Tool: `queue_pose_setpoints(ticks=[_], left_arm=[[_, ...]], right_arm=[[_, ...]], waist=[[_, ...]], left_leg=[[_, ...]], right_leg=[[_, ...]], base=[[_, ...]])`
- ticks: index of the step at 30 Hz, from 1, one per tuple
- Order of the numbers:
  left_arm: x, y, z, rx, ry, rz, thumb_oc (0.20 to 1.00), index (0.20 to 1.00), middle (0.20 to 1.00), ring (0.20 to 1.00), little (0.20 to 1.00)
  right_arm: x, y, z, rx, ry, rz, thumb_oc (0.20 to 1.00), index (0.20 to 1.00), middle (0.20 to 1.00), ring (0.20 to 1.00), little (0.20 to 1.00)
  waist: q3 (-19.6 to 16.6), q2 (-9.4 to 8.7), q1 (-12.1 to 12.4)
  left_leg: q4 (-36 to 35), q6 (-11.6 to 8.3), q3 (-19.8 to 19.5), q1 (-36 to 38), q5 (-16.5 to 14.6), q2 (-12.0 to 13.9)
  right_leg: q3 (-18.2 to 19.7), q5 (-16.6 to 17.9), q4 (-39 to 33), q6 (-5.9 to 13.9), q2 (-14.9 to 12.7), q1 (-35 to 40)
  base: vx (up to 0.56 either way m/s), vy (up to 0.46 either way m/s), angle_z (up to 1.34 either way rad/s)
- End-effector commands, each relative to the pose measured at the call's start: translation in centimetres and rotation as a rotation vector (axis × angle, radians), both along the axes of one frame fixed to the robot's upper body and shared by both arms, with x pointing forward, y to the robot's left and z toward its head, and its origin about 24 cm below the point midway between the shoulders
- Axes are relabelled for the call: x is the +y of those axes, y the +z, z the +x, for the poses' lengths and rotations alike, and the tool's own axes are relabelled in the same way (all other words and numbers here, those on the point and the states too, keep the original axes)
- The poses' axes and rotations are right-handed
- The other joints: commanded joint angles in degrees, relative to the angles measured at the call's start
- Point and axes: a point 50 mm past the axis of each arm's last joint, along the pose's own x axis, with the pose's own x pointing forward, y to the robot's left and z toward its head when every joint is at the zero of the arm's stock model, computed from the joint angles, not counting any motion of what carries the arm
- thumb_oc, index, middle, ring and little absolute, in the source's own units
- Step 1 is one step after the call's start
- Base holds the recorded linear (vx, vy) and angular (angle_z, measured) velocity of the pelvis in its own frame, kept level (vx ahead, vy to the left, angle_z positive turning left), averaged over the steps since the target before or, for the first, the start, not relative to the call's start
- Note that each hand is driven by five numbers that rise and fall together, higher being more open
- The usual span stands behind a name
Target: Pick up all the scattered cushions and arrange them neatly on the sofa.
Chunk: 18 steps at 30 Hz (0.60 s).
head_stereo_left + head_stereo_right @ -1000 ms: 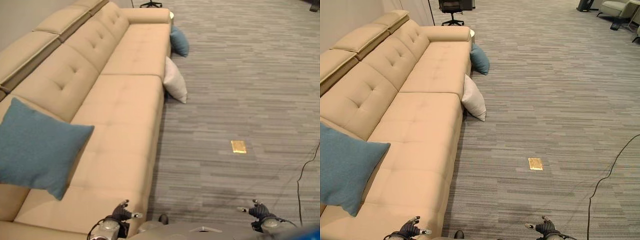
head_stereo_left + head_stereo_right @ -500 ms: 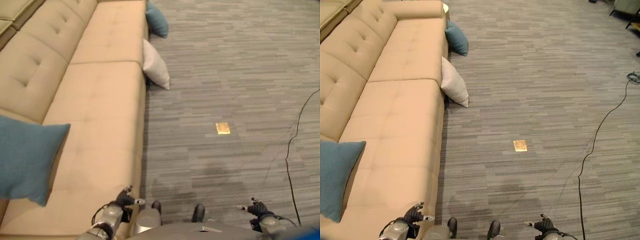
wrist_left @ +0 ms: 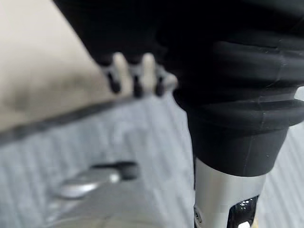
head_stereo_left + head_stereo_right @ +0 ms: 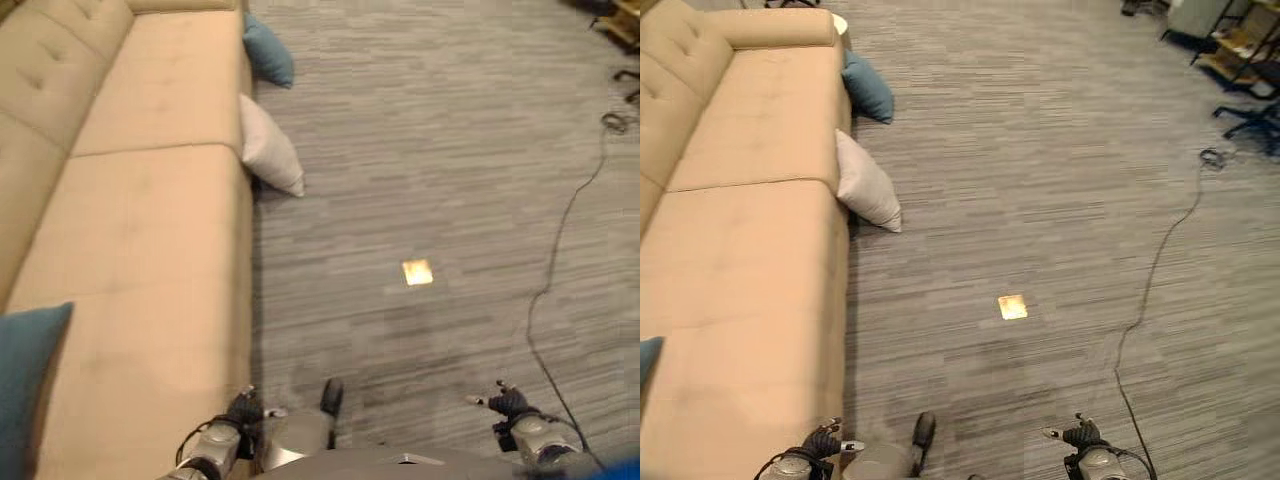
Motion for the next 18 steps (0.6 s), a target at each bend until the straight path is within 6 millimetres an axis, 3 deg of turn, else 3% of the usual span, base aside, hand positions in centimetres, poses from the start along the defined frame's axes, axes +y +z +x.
queue_pose_setpoints(ticks=[1, 3, 4, 5, 6, 7, 8, 9, 11, 12, 13, 14, 15, 17, 18], left_arm=[[0.3, 0.6, 1.6, -0.042, -0.004, 0.016, 1.0, 1.0, 1.0, 1.0, 1.0], [0.4, 0.6, 1.6, -0.046, 0.014, 0.016, 1.0, 1.0, 1.0, 1.0, 1.0], [0.5, 0.6, 1.4, -0.046, 0.027, 0.014, 1.0, 1.0, 1.0, 1.0, 1.0], [0.5, 0.6, 1.4, -0.045, 0.027, 0.014, 1.0, 1.0, 1.0, 1.0, 1.0], [0.4, 0.5, 1.3, -0.043, 0.031, 0.007, 1.0, 1.0, 1.0, 1.0, 1.0], [0.4, 0.4, 1.2, -0.036, 0.037, 0.007, 1.0, 1.0, 1.0, 1.0, 1.0], [0.4, 0.4, 1.2, -0.036, 0.037, 0.007, 1.0, 1.0, 1.0, 1.0, 1.0], [0.3, 0.3, 1.0, -0.026, 0.036, 0.011, 1.0, 1.0, 1.0, 1.0, 1.0], [0.2, 0.3, 1.1, -0.02, 0.005, 0.018, 1.0, 1.0, 1.0, 1.0, 1.0], [-0.6, 0.0, 0.9, -0.018, 0.003, 0.0, 1.0, 1.0, 1.0, 1.0, 1.0], [-0.6, 0.0, 0.9, -0.019, 0.003, 0.0, 1.0, 1.0, 1.0, 1.0, 1.0], [-0.8, 0.1, 1.2, -0.029, 0.0, -0.006, 1.0, 1.0, 1.0, 1.0, 1.0], [-1.5, 0.5, 2.5, -0.07, -0.015, -0.025, 1.0, 1.0, 1.0, 1.0, 1.0], [-1.5, 0.8, 3.2, -0.094, -0.022, -0.024, 1.0, 1.0, 1.0, 1.0, 1.0], [-1.5, 0.9, 3.2, -0.094, -0.022, -0.023, 1.0, 1.0, 1.0, 1.0, 1.0]], right_arm=[[-1.2, 0.9, 1.1, -0.045, 0.041, -0.036, 1.0, 1.0, 1.0, 1.0, 1.0], [-0.9, 0.9, 1.2, -0.044, 0.05, -0.031, 1.0, 1.0, 1.0, 1.0, 1.0], [-0.7, 0.7, 1.0, -0.04, 0.053, -0.028, 1.0, 1.0, 1.0, 1.0, 1.0], [-0.7, 0.7, 1.0, -0.04, 0.053, -0.028, 1.0, 1.0, 1.0, 1.0, 1.0], [-0.6, 0.7, 1.1, -0.041, 0.06, -0.025, 1.0, 1.0, 1.0, 1.0, 1.0], [-0.5, 0.7, 1.1, -0.04, 0.065, -0.025, 1.0, 1.0, 1.0, 1.0, 1.0], [-0.5, 0.7, 1.1, -0.04, 0.065, -0.025, 1.0, 1.0, 1.0, 1.0, 1.0], [-0.7, 0.7, 0.8, -0.032, 0.057, -0.026, 1.0, 1.0, 1.0, 1.0, 1.0], [-0.6, 0.5, 0.5, -0.023, 0.053, -0.022, 1.0, 1.0, 1.0, 1.0, 1.0], [-0.8, 0.4, -0.1, -0.009, 0.046, -0.022, 1.0, 1.0, 1.0, 1.0, 1.0], [-0.8, 0.4, -0.1, -0.009, 0.046, -0.021, 1.0, 1.0, 1.0, 1.0, 1.0], [-0.9, 0.5, 0.0, -0.022, 0.034, -0.023, 1.0, 1.0, 1.0, 1.0, 1.0], [-1.0, 0.8, 0.7, -0.05, 0.016, -0.026, 1.0, 1.0, 1.0, 1.0, 1.0], [-1.1, 1.0, 1.3, -0.072, 0.014, -0.027, 1.0, 1.0, 1.0, 1.0, 1.0], [-1.1, 1.0, 1.3, -0.072, 0.013, -0.026, 1.0, 1.0, 1.0, 1.0, 1.0]], waist=[[2.2, 1.94, -0.5], [2.4, 2.64, -0.8], [2.4, 3.06, -0.9], [2.6, 3.05, -1.0], [2.6, 2.92, -1.4], [2.6, 2.49, -2.1], [2.6, 2.49, -2.2], [2.2, 2.72, -3.2], [1.5, 1.97, -3.8], [-0.1, 2.26, -4.8], [-0.2, 2.1, -5.0], [0.0, 2.56, -4.9], [2.2, 2.2, -4.3], [3.8, 1.01, -3.5], [3.8, 1.11, -3.5]], left_leg=[[7.1, -0.84, -4.8, -2.2, -4.0, -0.9], [6.6, -0.49, -5.2, -1.1, -4.6, -0.4], [5.3, -0.36, -5.9, 1.0, -5.6, 0.0], [5.2, -0.38, -6.0, 1.4, -5.7, 0.0], [4.3, -0.73, -6.8, 3.7, -7.2, 0.0], [3.2, -1.29, -8.1, 6.7, -8.8, -0.1], [3.2, -1.29, -8.2, 6.7, -8.8, -0.1], [1.6, -2.29, -10.2, 10.1, -10.6, 0.8], [1.0, -2.73, -11.9, 11.3, -11.7, 0.6], [3.2, -4.58, -13.0, 12.8, -11.6, 3.5], [3.2, -4.56, -13.1, 12.6, -11.4, 3.4], [6.9, -6.35, -12.5, 11.3, -9.3, 4.6], [19.8, -8.26, -9.7, 2.9, -4.3, 5.3], [27.8, -7.14, -7.2, -3.0, -2.5, 5.2], [28.2, -7.15, -7.2, -3.3, -2.7, 5.3]], right_leg=[[-3.3, 14.9, 11.0, 4.33, 1.2, -3.5], [-4.4, 14.7, 13.4, 3.89, 0.1, -5.9], [-7.1, 13.6, 10.1, 2.24, -2.4, -7.5], [-7.2, 13.4, 10.2, 2.24, -2.5, -7.2], [-8.8, 11.5, 2.2, 0.38, -3.5, -7.3], [-7.9, 13.7, -7.4, 0.4, -3.6, -9.2], [-8.0, 13.7, -7.4, 0.4, -3.6, -9.2], [-5.1, 16.2, -15.1, 1.11, -3.0, -11.1], [-3.5, 16.9, -17.5, 1.37, -2.5, -10.4], [-3.3, 17.6, -17.1, 0.25, -1.0, -9.2], [-3.4, 17.7, -17.2, 0.28, -1.2, -9.3], [-4.5, 16.9, -17.2, -0.42, -0.6, -8.2], [-6.4, 15.4, -18.0, -1.99, -1.1, -5.9], [-7.4, 14.1, -18.9, -3.55, -1.0, -3.5], [-7.4, 14.1, -18.9, -3.56, -0.9, -3.5]], base=[[0.12, 0.106, -0.14], [0.19, 0.075, 0.27], [0.26, 0.061, 0.06], [0.42, -0.028, -0.19], [0.53, -0.116, -0.2], [0.53, -0.113, -0.11], [0.64, -0.157, 0.05], [0.34, -0.086, 0.22], [0.61, -0.163, 0.66], [0.66, -0.179, 0.87], [0.57, -0.169, 0.9], [0.14, -0.134, 1.07], [0.18, -0.196, 1.17], [0.11, -0.159, 0.78], [0.22, -0.14, 0.01]])
